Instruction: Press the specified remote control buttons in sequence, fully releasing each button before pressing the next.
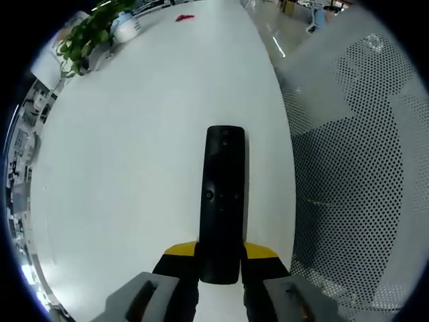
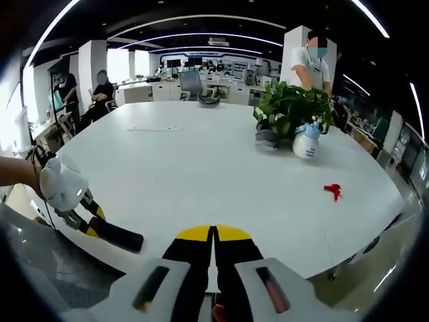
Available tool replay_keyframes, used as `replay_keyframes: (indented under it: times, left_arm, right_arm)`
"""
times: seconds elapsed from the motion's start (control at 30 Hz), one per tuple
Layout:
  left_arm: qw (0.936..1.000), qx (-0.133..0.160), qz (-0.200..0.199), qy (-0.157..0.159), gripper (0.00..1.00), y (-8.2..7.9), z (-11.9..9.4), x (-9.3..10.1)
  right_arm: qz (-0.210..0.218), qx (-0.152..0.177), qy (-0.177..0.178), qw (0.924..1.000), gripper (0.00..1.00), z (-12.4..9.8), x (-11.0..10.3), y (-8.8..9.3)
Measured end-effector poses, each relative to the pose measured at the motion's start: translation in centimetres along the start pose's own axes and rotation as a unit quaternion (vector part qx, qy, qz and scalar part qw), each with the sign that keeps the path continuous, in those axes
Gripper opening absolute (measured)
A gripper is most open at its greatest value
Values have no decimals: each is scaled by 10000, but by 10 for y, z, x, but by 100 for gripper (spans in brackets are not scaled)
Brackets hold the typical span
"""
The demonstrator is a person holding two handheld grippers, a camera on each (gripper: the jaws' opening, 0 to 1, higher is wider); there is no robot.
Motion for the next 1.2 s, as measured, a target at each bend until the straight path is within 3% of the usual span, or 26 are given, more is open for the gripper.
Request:
replay_keyframes:
  times: [0.4, 0.6, 0.8, 1.0, 1.13, 1.2]
  left_arm:
    - [9992, 292, -256, 5, 23, 2, -1, 19]
    - [9993, 355, -143, -2, 24, 1, -2, 28]
    - [9991, 407, -106, 19, 24, 1, -2, 29]
    - [9987, 469, -184, -1, 24, 1, -2, 30]
    - [9984, 514, -250, -23, 24, 2, -2, 31]
    - [9977, 596, -310, -28, 24, 2, -1, 31]
  right_arm:
    - [3, -82, -277, 9996, 0, 2, -9, -1]
    - [-188, -194, -888, 9957, 0, 5, -33, -13]
    - [-236, -94, -1450, 9891, 0, 9, -64, -44]
    - [-191, -459, -1868, 9811, 0, 30, -87, -55]
    - [-100, -883, -2090, 9739, 0, 50, -102, -49]
    - [5, -1245, -2161, 9684, 0, 64, -108, -35]
Point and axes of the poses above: the point that each gripper's makers call its tool centre point, and the gripper's own axes: z roughly forward along the fingers, x roughly to its right, y roughly out of its underside, the point moved 3 cm from there along -z, roughly backward along the fingers, and after that the axes turned 4 degrees about -x, right-handed, at the moved point
